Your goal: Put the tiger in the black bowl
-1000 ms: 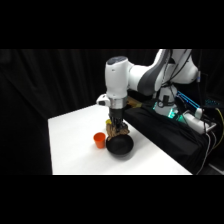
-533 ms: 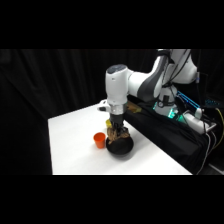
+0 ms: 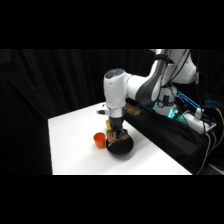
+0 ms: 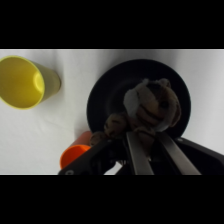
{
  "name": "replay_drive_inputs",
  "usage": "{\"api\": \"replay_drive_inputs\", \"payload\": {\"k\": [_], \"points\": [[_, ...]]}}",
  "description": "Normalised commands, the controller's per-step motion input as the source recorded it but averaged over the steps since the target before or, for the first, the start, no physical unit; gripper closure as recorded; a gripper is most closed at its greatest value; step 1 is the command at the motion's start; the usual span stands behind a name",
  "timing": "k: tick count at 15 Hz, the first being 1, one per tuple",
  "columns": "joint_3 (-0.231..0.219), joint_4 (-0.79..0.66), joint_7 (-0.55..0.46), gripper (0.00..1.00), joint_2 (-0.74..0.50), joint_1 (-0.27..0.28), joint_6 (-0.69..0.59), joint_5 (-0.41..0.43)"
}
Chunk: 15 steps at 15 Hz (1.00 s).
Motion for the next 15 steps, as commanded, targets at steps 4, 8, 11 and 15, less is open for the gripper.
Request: {"api": "replay_drive_inputs", "payload": {"k": [4, 8, 11, 15], "points": [[-0.096, 0.14, 0.05, 0.24, 0.28, 0.089, 0.2, -0.152], [-0.119, 0.13, 0.07, 0.0, 0.14, 0.126, 0.09, -0.154], [-0.102, 0.08, 0.06, 0.0, 0.0, 0.112, 0.01, -0.149], [-0.078, 0.0, 0.04, 0.0, -0.18, 0.075, -0.1, -0.125]]}}
